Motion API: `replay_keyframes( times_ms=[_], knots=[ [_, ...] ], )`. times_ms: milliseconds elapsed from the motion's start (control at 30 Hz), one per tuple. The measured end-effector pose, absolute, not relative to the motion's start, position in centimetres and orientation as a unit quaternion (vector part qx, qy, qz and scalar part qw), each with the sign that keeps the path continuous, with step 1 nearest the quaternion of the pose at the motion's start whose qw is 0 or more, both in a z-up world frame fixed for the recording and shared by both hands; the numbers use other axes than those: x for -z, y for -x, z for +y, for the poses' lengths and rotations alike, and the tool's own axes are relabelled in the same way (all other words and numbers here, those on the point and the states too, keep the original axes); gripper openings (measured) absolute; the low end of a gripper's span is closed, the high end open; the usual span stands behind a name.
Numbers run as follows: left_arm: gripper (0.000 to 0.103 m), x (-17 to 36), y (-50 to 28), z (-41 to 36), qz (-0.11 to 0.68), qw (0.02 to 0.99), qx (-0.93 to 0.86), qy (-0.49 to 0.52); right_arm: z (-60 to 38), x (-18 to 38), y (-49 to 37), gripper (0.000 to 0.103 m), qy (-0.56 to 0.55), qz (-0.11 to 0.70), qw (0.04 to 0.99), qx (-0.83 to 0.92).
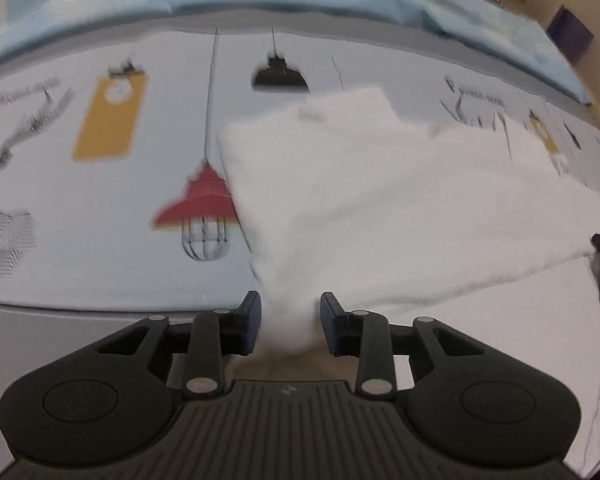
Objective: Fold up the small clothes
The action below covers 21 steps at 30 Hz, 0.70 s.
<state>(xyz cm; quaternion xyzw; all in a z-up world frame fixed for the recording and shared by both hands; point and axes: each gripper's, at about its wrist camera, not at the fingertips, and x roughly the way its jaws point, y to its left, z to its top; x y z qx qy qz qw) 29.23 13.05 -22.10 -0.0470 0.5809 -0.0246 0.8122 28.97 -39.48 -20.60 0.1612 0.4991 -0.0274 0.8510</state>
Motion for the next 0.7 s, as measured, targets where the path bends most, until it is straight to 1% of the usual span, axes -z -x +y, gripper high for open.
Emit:
replay_keyframes(
  times_ms=[33,67,100,167,267,333,367,433,567,633,700],
  knots=[
    [0.041,22.9,-29.3,12.8,0.6,0.8,0.01,0.027,-39.8,20.4,-28.7,0.012,-0.154,0.497,0.853,0.039],
    [0.045,23.3,-29.2,12.7,0.6,0.8,0.002,0.011,-40.5,20.2,-28.4,0.012,-0.163,0.49,0.855,0.048],
    [0.046,23.0,-29.3,12.7,0.595,0.804,-0.005,0.011,-41.4,19.8,-28.2,0.012,-0.18,0.478,0.858,0.057],
    [0.046,21.3,-29.3,12.8,0.57,0.821,-0.01,0.031,-43.8,18.8,-27.4,0.013,-0.207,0.449,0.866,0.077],
    [0.047,18.0,-29.1,12.4,0.531,0.846,-0.006,0.049,-47.7,17.5,-26.2,0.018,-0.224,0.407,0.879,0.107],
    [0.05,15.8,-29.0,11.2,0.505,0.861,0.002,0.053,-51.0,17.1,-25.3,0.022,-0.245,0.378,0.881,0.142],
    [0.051,15.2,-28.9,10.7,0.498,0.866,0.006,0.053,-52.8,17.1,-24.7,0.023,-0.26,0.363,0.88,0.159],
    [0.051,14.3,-29.2,9.2,0.489,0.871,0.016,0.046,-56.4,17.5,-23.5,0.023,-0.284,0.341,0.875,0.194],
    [0.051,14.4,-29.1,7.3,0.493,0.869,0.033,0.033,-63.0,19.1,-21.2,0.024,-0.316,0.313,0.856,0.264],
    [0.051,14.5,-29.0,6.9,0.495,0.868,0.031,0.03,-65.7,20.2,-20.4,0.028,-0.34,0.305,0.835,0.307],
    [0.051,14.6,-29.1,6.8,0.498,0.866,0.026,0.03,-68.4,21.5,-19.7,0.03,-0.384,0.287,0.814,0.329]
  ],
)
